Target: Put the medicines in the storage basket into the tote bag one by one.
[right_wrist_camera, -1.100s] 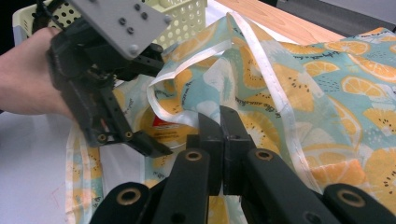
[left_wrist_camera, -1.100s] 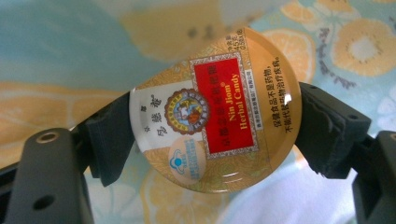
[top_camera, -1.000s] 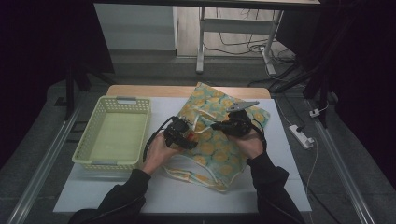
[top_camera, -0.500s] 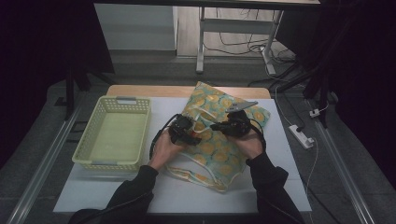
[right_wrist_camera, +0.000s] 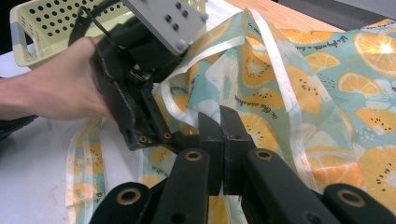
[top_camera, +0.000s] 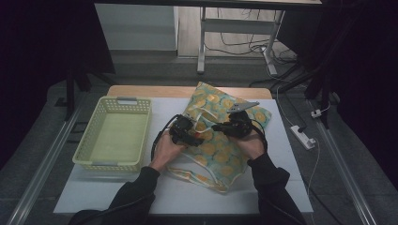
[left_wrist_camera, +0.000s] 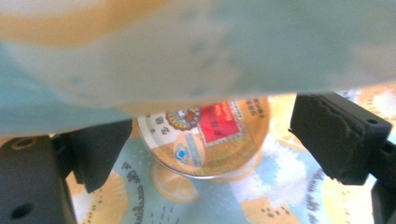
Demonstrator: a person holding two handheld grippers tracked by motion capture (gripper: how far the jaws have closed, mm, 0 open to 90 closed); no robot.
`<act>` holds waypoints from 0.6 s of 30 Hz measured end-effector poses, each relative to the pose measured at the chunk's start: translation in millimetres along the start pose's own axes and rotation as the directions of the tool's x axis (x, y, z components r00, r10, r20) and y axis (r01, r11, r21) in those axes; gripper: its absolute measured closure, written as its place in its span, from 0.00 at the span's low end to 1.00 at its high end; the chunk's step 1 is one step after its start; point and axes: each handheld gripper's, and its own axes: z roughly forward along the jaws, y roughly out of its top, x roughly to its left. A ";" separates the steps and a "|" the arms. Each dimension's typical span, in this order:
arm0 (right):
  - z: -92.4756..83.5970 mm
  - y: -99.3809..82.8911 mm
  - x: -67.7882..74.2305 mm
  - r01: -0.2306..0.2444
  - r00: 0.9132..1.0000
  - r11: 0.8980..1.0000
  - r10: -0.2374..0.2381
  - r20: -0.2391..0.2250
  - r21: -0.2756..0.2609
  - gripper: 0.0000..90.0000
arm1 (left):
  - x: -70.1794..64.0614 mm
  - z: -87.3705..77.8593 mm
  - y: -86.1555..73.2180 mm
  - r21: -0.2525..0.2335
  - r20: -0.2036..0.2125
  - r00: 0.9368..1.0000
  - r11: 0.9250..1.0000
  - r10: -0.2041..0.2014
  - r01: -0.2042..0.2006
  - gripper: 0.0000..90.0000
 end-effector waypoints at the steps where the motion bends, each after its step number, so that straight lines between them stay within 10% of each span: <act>1: -0.1 0.1 0.0 0.002 1.000 1.000 -0.002 0.000 -0.001 0.99 | -0.9 -1.7 0.0 -0.001 0.005 1.000 1.000 0.002 -0.002 0.14; 18: -0.5 1.0 1.5 0.007 1.000 1.000 -0.007 -0.001 -0.002 0.99 | -14.4 -31.6 -8.2 -0.088 0.117 0.992 0.995 0.056 -0.046 0.01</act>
